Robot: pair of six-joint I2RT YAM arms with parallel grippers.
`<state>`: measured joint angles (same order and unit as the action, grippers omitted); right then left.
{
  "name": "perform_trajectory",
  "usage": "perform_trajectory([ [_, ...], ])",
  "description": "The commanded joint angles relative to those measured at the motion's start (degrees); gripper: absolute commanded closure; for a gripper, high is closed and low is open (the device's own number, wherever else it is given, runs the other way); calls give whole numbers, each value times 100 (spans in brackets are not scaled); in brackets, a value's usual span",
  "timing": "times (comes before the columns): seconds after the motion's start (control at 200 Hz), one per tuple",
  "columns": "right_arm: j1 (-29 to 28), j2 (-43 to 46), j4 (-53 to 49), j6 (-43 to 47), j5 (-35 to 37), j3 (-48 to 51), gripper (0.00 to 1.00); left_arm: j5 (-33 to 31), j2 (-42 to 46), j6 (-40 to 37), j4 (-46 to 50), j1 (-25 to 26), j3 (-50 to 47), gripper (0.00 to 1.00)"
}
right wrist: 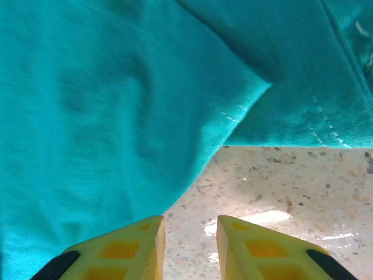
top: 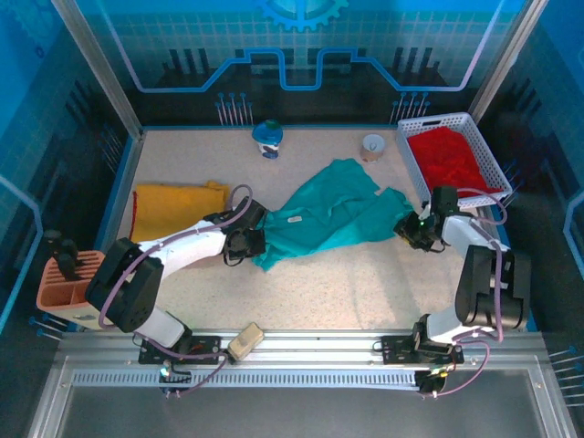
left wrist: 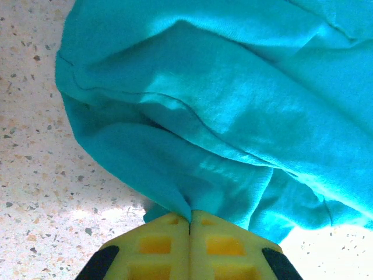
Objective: Fold and stack the t-shirts
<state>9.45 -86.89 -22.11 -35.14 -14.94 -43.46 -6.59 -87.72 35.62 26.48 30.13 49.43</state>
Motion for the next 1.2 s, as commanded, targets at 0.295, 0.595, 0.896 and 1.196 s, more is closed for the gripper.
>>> perform_trajectory([
  [0.295,-303,-582,531,-239,246,-205,69,113,-67,-72,55,-37,102,100],
  [0.595,-383,-725,583,-309,281,-417,71,158,-98,-46,11,-35,84,100],
  [0.896,-434,-504,567,-345,354,-470,71,162,-63,-38,-14,-38,42,100],
  [1.196,-445,-619,534,-304,536,-534,72,193,-65,-2,-71,-30,17,100],
])
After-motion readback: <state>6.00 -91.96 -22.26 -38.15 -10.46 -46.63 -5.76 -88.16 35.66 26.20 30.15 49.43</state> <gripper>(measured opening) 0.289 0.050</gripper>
